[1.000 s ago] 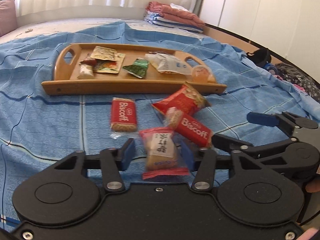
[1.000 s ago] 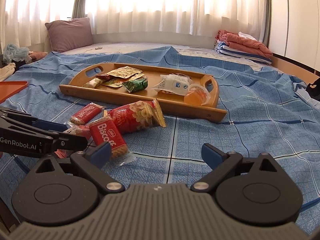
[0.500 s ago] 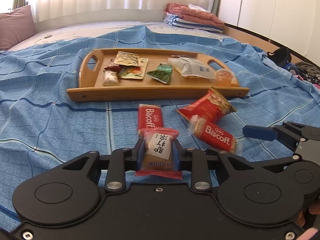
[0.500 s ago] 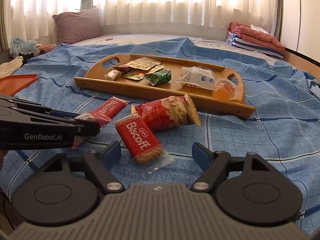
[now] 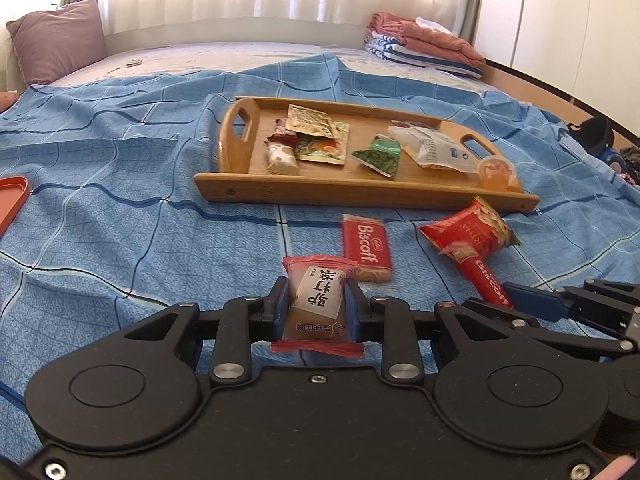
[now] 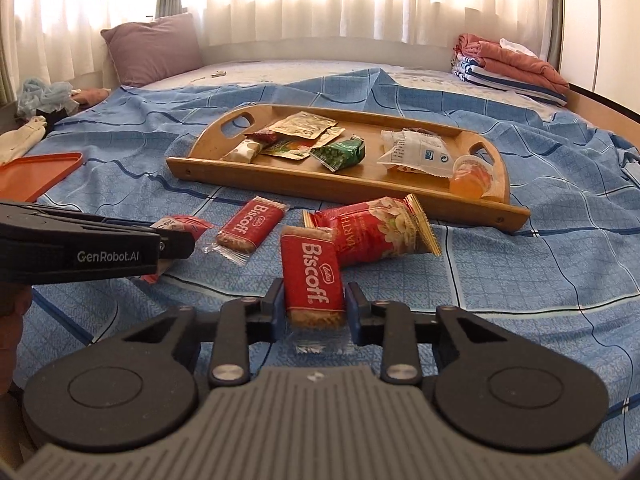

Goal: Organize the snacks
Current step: 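Grasp the white-and-red snack packet with the left tool and lift it, then carry the white-and-red packet with the left tool while the right tool grasps a red Biscoff pack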

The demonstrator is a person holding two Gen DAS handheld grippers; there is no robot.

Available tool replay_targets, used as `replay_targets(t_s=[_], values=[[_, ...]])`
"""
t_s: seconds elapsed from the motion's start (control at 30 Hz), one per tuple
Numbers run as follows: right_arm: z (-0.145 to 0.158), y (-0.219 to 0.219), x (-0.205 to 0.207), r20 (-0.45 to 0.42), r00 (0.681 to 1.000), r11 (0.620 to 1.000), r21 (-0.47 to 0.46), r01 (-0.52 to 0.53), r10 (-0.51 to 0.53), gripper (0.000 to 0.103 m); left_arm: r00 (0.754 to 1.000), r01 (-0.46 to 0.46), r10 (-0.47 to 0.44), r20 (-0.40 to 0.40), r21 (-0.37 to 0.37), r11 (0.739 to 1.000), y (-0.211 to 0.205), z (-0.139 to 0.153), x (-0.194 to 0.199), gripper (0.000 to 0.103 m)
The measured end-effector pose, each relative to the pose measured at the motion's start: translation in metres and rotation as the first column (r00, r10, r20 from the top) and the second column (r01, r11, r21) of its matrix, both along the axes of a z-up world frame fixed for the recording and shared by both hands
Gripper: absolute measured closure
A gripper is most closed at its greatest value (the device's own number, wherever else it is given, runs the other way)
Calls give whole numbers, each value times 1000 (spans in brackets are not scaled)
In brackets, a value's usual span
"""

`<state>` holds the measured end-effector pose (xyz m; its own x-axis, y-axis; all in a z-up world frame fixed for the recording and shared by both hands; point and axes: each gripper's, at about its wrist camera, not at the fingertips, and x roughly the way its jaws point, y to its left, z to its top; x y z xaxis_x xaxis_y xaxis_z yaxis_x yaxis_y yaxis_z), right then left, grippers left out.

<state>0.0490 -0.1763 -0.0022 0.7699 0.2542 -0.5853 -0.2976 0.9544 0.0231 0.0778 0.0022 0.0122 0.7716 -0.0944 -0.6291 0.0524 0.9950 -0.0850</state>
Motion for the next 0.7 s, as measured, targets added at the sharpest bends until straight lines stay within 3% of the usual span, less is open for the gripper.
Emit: replay_targets(t_s=[0.3,0.4,0.43,0.6,0.7], values=[[10,5,0,23,1000,1000,-2,2,-2,70,999,-36,37,28,-12,999,12,9,6,76],[6,7,2,11,1000,1000,-10,-2,2,59,999,-34,35,29,-9,999,13,10,6,76],[4,7,3,2,1000,1000,-5,-10,10,50,999,-33,34,29,-9,999,13,9,6,76],[-4,8,4,18,1000,1000,1,-5,5,31,999,-38,39,18,-13,999,16,5,6,76],[-8,8,12,-2,1000,999,33,4,-4,30,999,-40,41,12,-12,999,16,3,7,76]])
